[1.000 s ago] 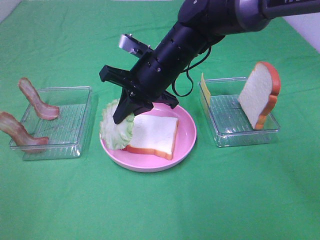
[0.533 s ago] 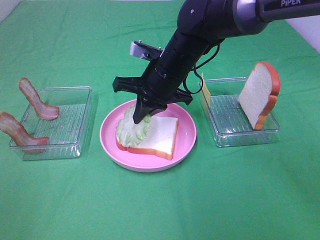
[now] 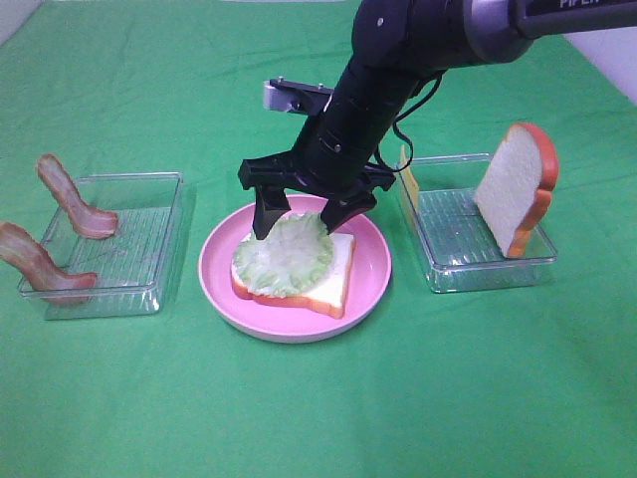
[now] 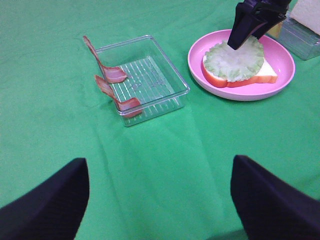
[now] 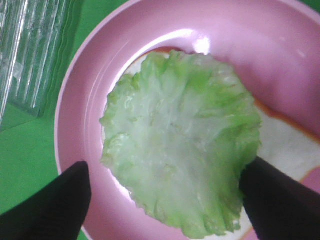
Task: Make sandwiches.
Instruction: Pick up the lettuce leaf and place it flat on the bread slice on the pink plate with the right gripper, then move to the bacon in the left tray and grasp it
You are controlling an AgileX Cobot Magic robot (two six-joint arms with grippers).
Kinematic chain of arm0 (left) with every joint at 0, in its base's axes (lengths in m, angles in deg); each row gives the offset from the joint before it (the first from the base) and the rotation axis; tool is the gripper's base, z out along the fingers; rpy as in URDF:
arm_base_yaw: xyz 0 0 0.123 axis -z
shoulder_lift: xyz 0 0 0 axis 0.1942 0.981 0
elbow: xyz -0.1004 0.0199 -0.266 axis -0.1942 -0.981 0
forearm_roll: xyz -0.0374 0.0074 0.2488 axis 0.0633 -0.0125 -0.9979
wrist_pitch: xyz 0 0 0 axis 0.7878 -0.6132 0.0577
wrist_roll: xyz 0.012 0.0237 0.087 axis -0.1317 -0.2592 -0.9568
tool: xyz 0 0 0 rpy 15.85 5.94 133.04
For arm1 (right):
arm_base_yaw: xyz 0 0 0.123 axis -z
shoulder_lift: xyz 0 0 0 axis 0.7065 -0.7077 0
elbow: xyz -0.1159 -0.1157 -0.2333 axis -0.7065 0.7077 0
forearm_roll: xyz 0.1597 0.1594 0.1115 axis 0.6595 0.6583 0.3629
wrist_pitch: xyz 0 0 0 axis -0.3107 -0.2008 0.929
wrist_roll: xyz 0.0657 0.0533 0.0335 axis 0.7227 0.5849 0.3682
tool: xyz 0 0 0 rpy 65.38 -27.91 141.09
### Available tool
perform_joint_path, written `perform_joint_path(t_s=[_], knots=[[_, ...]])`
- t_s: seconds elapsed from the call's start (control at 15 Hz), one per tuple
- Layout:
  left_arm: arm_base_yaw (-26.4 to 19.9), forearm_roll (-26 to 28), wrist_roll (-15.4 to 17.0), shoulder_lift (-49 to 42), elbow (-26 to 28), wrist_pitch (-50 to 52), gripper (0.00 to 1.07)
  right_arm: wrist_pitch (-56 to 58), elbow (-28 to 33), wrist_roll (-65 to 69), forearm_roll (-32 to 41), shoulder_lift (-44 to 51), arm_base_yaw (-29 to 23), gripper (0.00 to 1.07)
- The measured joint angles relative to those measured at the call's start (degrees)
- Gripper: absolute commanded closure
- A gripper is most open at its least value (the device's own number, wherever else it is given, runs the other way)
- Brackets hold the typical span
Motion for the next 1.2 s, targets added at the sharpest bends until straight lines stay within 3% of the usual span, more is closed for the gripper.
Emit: perform_joint_path(t_s=[0.4,0.6,0.8,1.0,1.2], knots=[[0.0,0.0,0.0,0.0,0.0,0.0,0.32,3.09,-2.58,1.89,-11.63,6.25,0.0,0.3],[0.0,0.0,0.0,0.0,0.0,0.0,0.32,12.95,-2.64,3.55,-18.51,14.21,0.0,0.3],[0.0,0.0,0.0,0.0,0.0,0.0,0.32,18.68,-1.89,6.3,-20.74,20.74,0.0,0.3],[0.0,0.0,0.0,0.0,0.0,0.0,0.32,19.42,1.89,7.68,-21.83,26.13,0.0,0.3],[0.0,0.0,0.0,0.0,0.0,0.0,0.32,19.42,14.44,7.85,-22.0,38.67,0.0,0.3]])
